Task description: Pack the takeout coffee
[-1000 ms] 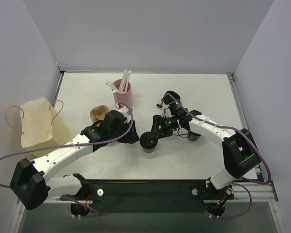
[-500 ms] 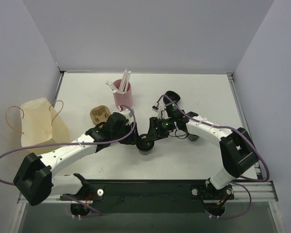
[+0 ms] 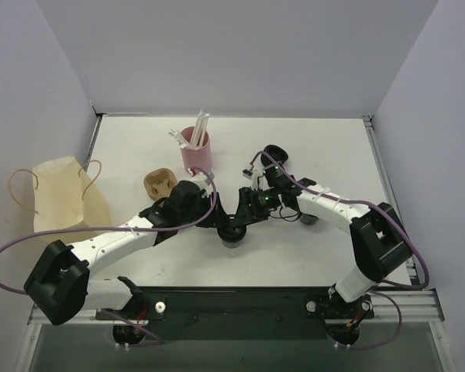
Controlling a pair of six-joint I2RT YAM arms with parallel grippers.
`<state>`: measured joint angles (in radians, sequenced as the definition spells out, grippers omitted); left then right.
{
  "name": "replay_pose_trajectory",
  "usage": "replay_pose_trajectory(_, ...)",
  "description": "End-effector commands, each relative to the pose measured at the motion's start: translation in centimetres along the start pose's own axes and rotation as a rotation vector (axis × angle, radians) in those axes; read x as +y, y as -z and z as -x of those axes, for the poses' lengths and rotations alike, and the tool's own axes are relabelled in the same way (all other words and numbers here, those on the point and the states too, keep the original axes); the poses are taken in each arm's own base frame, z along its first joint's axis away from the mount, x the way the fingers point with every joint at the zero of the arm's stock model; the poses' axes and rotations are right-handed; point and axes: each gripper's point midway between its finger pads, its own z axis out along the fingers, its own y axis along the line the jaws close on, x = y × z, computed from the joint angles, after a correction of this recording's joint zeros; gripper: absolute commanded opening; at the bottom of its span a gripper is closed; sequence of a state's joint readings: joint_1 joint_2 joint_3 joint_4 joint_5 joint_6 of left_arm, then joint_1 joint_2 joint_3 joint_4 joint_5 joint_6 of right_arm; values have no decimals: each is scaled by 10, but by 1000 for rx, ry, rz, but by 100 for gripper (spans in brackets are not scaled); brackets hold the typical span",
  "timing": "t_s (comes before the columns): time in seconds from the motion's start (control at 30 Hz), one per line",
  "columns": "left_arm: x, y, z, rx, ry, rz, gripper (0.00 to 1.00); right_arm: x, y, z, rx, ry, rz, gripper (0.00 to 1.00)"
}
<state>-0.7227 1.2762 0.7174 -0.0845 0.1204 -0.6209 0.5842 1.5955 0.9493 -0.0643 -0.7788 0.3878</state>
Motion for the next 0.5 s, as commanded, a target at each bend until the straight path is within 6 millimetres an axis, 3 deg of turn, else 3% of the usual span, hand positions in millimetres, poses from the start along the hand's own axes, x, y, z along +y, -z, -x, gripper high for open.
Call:
replay_pose_trajectory(0.0,4,2,-29,92,6,-24,59,-3,-4,-5,13,23,-1,43)
replay_pose_trajectory(0.47,0,15,-39,148,18,-35,63,-9,-3,-4,3,27,-31,40)
